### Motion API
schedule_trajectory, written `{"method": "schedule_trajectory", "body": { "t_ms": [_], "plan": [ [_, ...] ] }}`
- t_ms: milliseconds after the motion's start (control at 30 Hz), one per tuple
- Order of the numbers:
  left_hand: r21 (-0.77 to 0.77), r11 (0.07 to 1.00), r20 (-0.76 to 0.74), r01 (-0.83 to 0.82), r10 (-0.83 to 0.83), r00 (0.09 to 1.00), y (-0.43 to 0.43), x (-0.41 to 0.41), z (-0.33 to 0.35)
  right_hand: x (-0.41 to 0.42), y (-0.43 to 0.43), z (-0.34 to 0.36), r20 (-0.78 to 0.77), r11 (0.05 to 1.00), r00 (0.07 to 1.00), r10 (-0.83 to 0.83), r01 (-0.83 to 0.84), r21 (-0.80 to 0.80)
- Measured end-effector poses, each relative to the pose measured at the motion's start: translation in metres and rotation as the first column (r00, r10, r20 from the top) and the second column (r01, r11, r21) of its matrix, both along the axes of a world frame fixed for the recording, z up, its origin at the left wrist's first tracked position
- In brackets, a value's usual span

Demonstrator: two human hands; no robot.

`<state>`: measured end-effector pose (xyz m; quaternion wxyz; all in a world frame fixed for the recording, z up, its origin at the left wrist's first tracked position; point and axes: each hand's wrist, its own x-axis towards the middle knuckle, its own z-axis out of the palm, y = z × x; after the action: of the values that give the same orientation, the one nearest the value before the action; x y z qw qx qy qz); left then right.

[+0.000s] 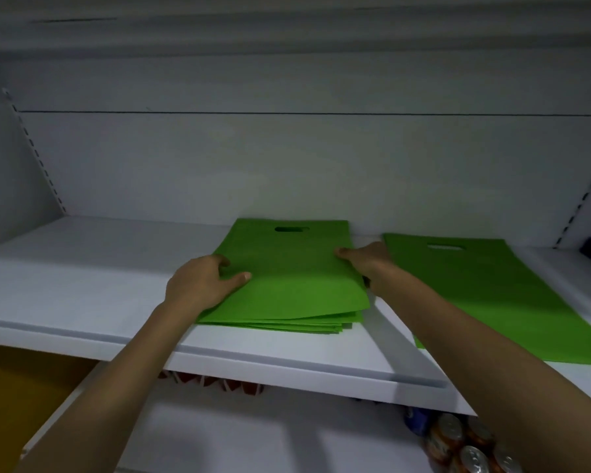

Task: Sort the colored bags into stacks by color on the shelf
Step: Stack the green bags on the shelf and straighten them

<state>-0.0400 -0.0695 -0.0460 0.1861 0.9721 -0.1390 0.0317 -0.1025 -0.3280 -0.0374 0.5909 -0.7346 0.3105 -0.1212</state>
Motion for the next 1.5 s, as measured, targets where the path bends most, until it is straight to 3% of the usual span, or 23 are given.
{"method": "schedule_trajectory", "body": {
  "t_ms": [67,133,200,300,367,433,567,667,800,867,1033,1300,1500],
  "plan": [
    [0.025,1.0,-0.021,-0.005,0.005,1.0,-0.004,0.003,0.002,-0.002,-0.006,-0.001,-0.163,0.944,0.985,0.052,-0.102,-0.313],
    [0.047,0.999,-0.044,-0.006,0.008,0.999,-0.008,0.005,0.004,-0.003,-0.007,0.005,-0.293,0.803,0.954,0.063,-0.223,-0.553],
    [0.053,0.999,-0.059,-0.003,0.006,0.998,-0.013,0.007,0.004,-0.002,-0.007,0.011,-0.306,0.734,0.95,0.061,-0.25,-0.631],
    [-0.04,0.999,-0.055,-0.013,0.011,0.998,-0.02,0.008,0.002,-0.003,-0.009,0.019,-0.122,0.737,0.983,0.139,-0.185,-0.65],
    [-0.192,0.981,-0.067,-0.01,-0.003,0.998,-0.025,0.009,0.001,-0.009,-0.013,0.025,0.037,0.788,0.979,0.2,-0.139,-0.6],
    [-0.366,0.93,-0.1,-0.026,-0.012,0.995,-0.033,0.006,0.004,-0.019,-0.017,0.032,0.195,0.885,0.955,0.224,-0.116,-0.451],
    [-0.683,0.719,-0.227,-0.125,-0.046,0.973,-0.053,0.0,0.008,-0.043,-0.031,0.045,0.425,0.976,0.886,0.188,-0.118,-0.185],
    [-0.799,0.549,-0.378,-0.245,-0.141,0.915,-0.07,-0.005,0.009,-0.063,-0.053,0.052,0.49,0.995,0.866,0.101,-0.086,-0.052],
    [-0.842,0.503,-0.384,-0.196,-0.302,0.873,-0.109,-0.024,0.017,-0.089,-0.093,0.055,0.431,1.0,0.902,0.006,0.003,-0.02],
    [-0.839,0.535,-0.304,-0.096,-0.316,0.899,-0.132,-0.033,0.02,-0.1,-0.116,0.052,0.378,0.994,0.923,-0.069,0.095,-0.05],
    [-0.653,0.757,-0.243,0.035,-0.253,0.937,-0.191,-0.058,0.013,-0.132,-0.173,0.037,0.135,0.941,0.971,-0.195,0.225,-0.254],
    [-0.602,0.788,-0.314,0.13,-0.383,0.869,-0.24,-0.082,-0.005,-0.173,-0.226,0.013,-0.094,0.932,0.976,-0.194,0.154,-0.328],
    [-0.471,0.842,-0.129,0.262,-0.36,0.924,-0.26,-0.079,-0.014,-0.175,-0.256,-0.001,-0.099,0.876,0.971,-0.216,0.148,-0.46]
  ]
}}
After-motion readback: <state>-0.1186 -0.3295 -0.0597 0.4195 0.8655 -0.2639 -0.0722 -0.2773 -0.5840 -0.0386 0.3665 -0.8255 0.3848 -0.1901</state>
